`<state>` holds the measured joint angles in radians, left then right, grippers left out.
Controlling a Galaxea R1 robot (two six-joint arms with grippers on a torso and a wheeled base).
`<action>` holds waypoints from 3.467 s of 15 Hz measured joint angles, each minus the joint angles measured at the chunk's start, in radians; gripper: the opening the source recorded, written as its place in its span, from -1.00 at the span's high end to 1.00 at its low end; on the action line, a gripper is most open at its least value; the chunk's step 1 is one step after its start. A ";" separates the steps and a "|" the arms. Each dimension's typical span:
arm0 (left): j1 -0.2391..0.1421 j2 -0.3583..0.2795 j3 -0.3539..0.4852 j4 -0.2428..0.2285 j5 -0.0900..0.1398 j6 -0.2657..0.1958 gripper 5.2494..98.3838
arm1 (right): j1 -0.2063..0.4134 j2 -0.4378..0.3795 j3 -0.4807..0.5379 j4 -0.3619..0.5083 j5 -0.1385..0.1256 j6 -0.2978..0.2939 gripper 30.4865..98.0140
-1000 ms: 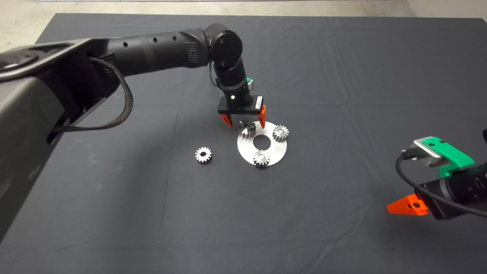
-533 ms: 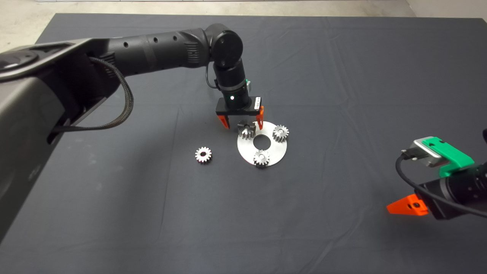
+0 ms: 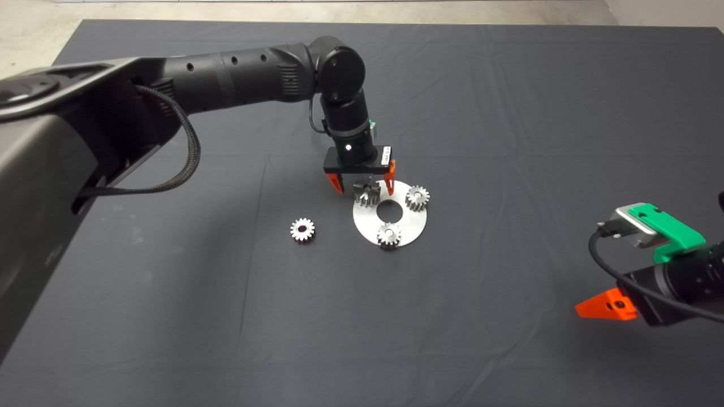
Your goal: Remove an incorrectly installed larger gear and replace it with the correct smaller gear
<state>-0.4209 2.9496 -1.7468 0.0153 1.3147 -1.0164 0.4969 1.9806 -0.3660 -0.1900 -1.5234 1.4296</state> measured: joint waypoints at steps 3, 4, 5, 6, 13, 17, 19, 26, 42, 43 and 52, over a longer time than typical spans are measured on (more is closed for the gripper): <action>0.000 0.000 0.000 0.000 -0.002 0.000 -0.60 | 0.000 0.000 0.000 0.000 0.000 0.000 -0.99; 0.000 0.000 0.000 0.000 -0.003 0.000 -0.60 | 0.003 0.000 0.000 0.000 0.000 0.000 -0.99; 0.001 0.000 0.000 0.000 -0.003 0.000 -0.60 | 0.006 0.000 0.000 0.000 0.000 0.000 -0.99; 0.005 0.000 0.000 0.000 -0.005 0.000 -0.60 | 0.005 0.000 0.000 0.000 0.000 0.000 -0.99; 0.036 0.000 0.001 0.000 -0.028 0.000 -0.50 | 0.024 0.000 -0.004 0.001 0.000 0.000 -0.99; 0.035 0.000 0.001 0.000 -0.032 0.000 -0.50 | 0.024 0.000 -0.006 0.004 0.000 0.000 -0.99; 0.029 0.000 0.001 0.000 -0.033 0.001 -0.47 | 0.024 0.000 -0.006 0.005 0.000 0.000 -0.99; 0.024 0.000 0.001 0.001 -0.033 0.003 -0.28 | 0.024 0.000 -0.006 0.005 0.000 0.000 -0.99; 0.036 -0.002 0.004 0.058 -0.053 0.003 -0.07 | 0.030 0.000 -0.006 0.007 0.001 0.000 -0.99; 0.036 -0.002 0.004 0.058 -0.053 0.003 -0.07 | 0.030 0.000 -0.006 0.007 0.000 0.000 -0.99; 0.036 -0.002 0.004 0.059 -0.051 0.004 0.05 | 0.030 0.000 -0.006 0.008 0.000 0.000 -0.99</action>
<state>-0.3853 2.9477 -1.7430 0.0740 1.2637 -1.0121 0.5268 1.9811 -0.3723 -0.1823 -1.5230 1.4296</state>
